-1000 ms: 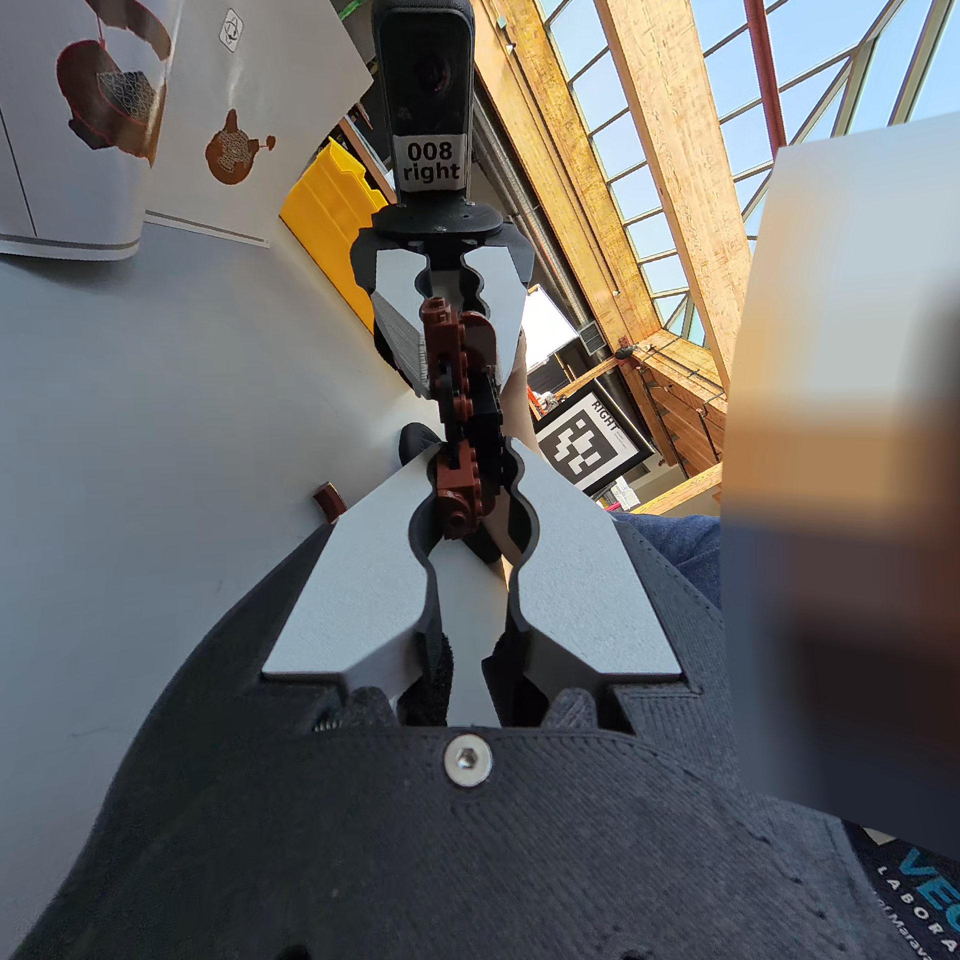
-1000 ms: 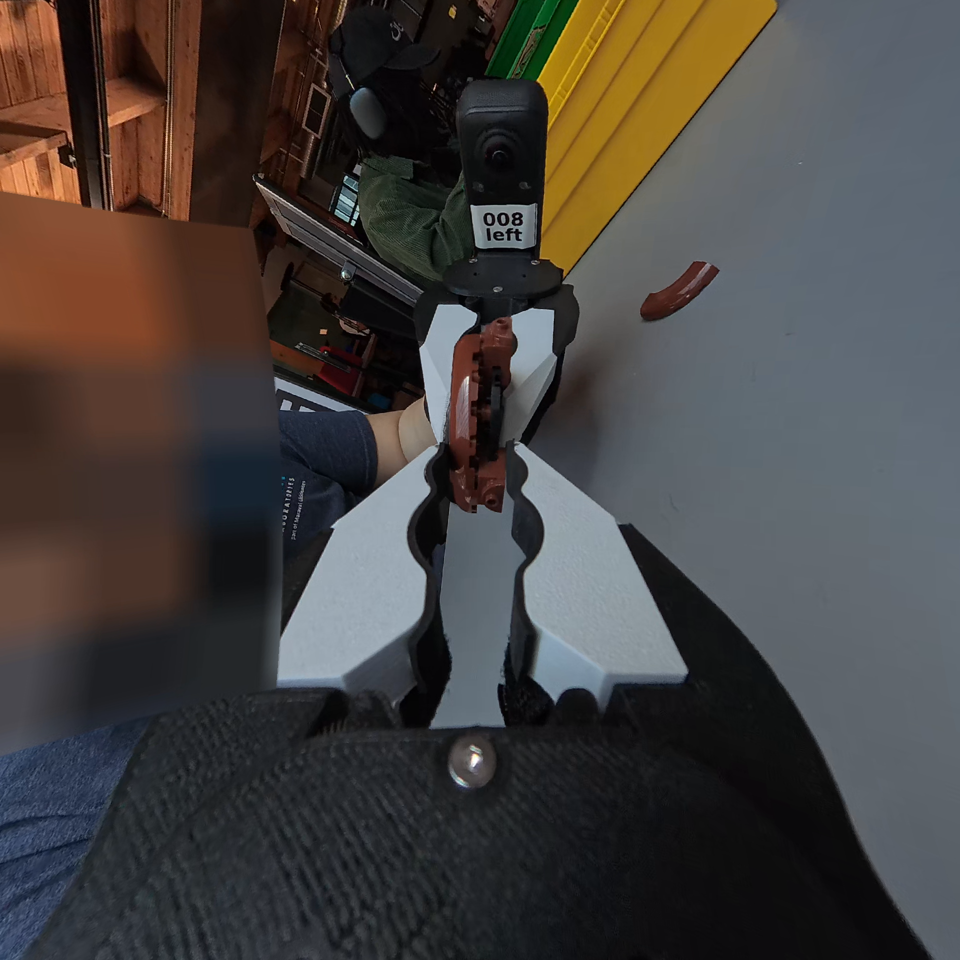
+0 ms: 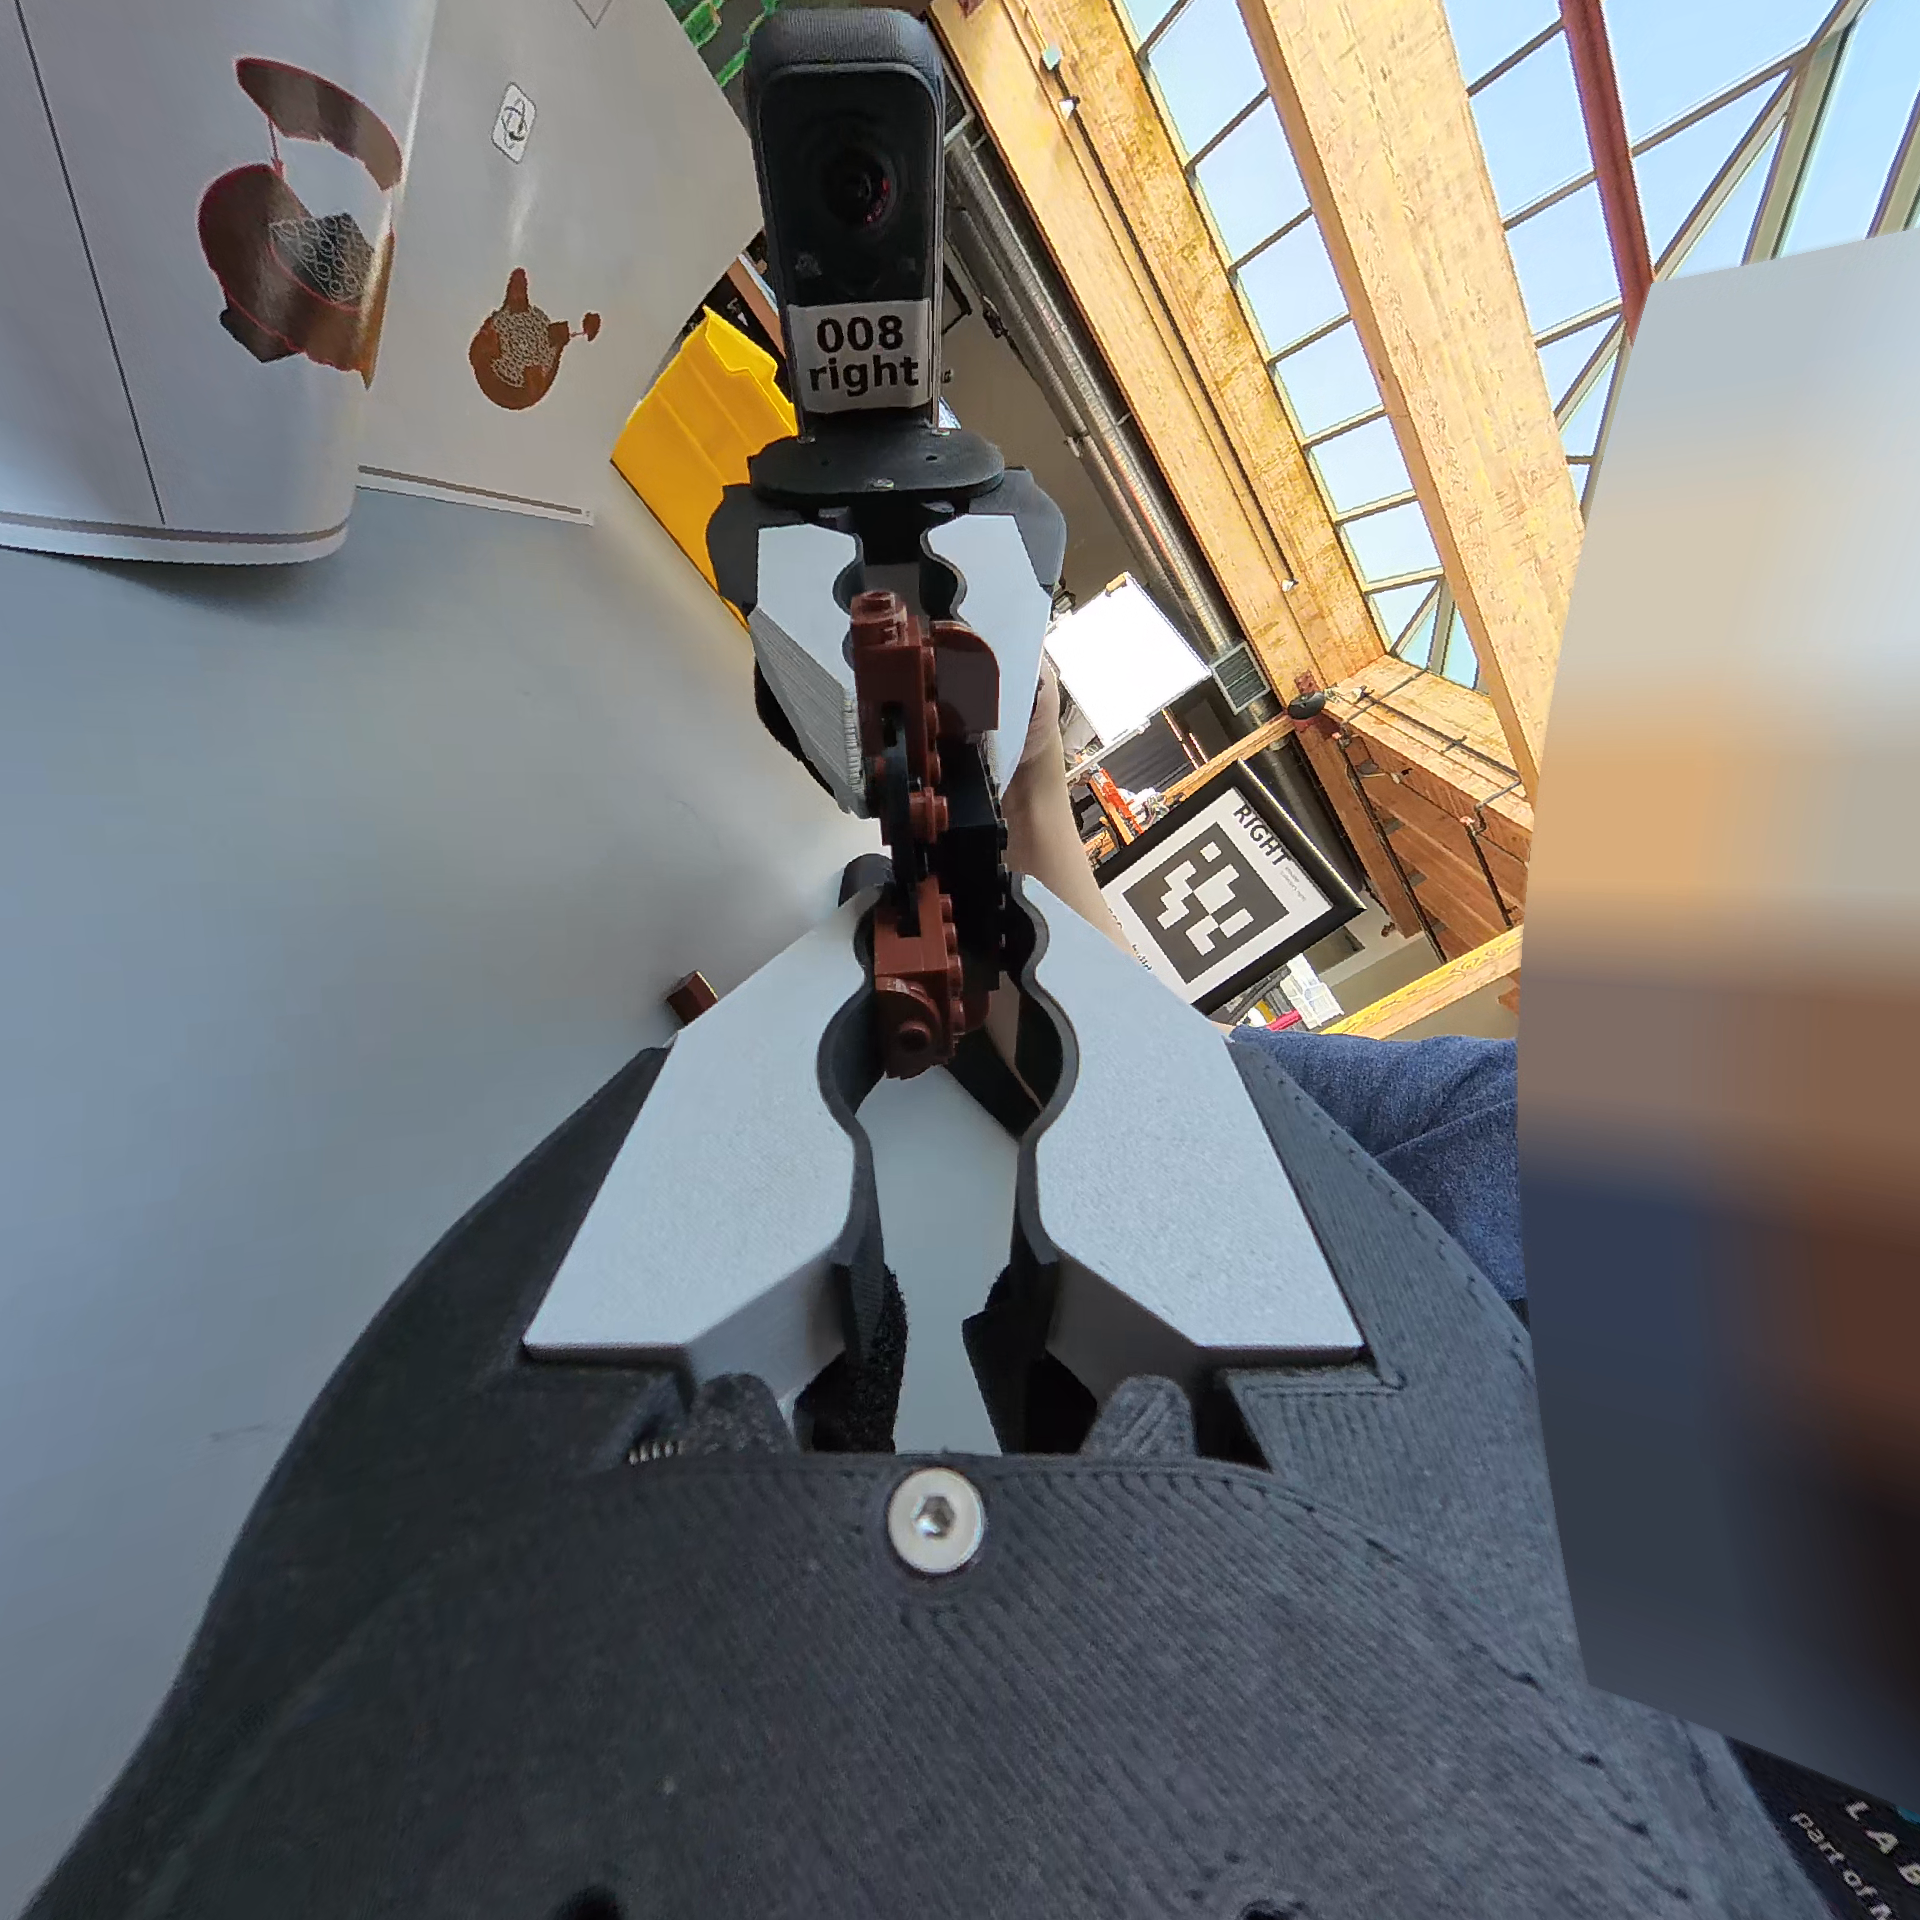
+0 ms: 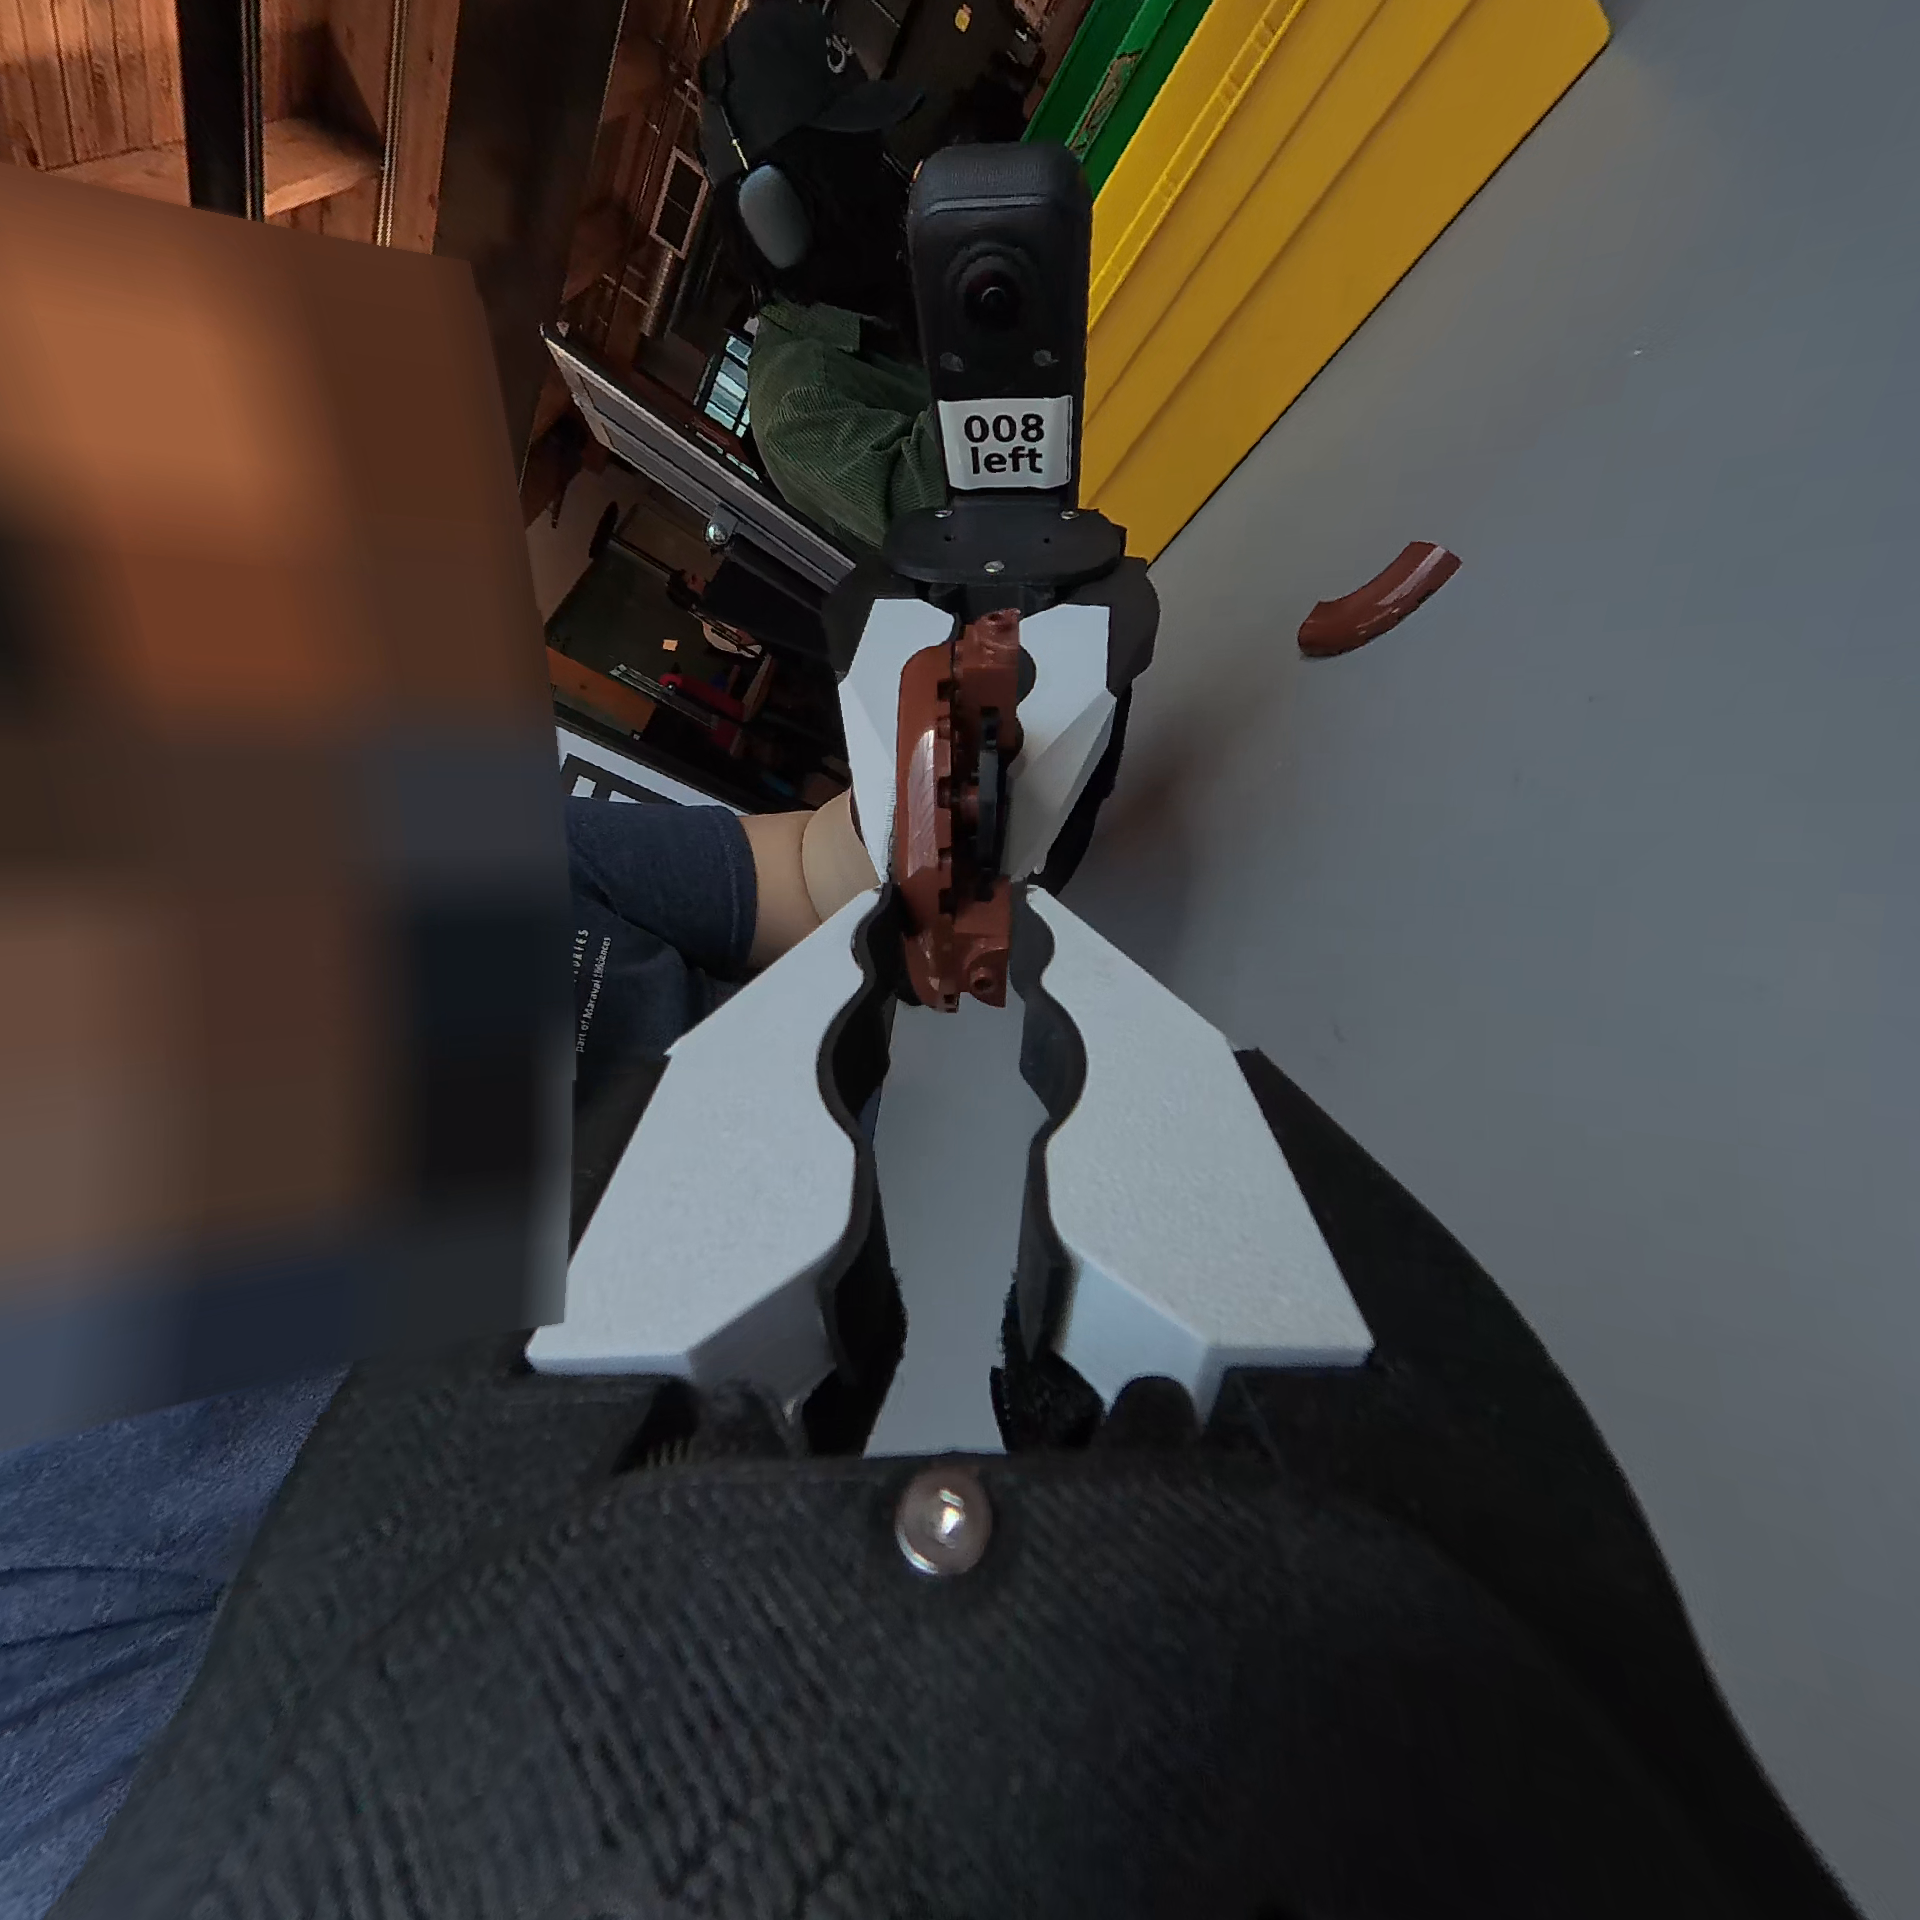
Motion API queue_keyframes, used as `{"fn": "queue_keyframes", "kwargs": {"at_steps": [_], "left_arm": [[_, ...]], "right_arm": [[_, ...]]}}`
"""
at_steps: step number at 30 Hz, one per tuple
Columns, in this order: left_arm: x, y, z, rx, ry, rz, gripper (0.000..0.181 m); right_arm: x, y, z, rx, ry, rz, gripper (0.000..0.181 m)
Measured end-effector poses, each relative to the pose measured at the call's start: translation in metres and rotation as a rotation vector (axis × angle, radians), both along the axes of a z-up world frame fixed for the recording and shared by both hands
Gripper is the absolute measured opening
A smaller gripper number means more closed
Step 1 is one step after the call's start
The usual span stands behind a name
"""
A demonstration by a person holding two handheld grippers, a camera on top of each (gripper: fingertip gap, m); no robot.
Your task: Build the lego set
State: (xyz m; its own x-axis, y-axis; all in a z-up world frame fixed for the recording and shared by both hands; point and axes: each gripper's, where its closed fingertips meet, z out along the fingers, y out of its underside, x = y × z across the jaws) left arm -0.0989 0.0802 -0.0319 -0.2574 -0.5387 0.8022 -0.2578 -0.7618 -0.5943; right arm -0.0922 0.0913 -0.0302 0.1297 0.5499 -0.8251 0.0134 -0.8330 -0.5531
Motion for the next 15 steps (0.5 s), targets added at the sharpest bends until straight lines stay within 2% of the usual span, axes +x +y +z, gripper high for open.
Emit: {"fn": "queue_keyframes", "kwargs": {"at_steps": [13, 15], "left_arm": [[-0.0005, -0.0008, 0.0014, 0.028, 0.005, 0.006, 0.017], [-0.0006, -0.0033, 0.001, 0.037, 0.015, -0.007, 0.017]], "right_arm": [[-0.0004, 0.0002, 0.0007, 0.005, 0.029, 0.018, 0.019], [0.0006, 0.0057, 0.0, 0.003, 0.032, -0.009, 0.046]]}}
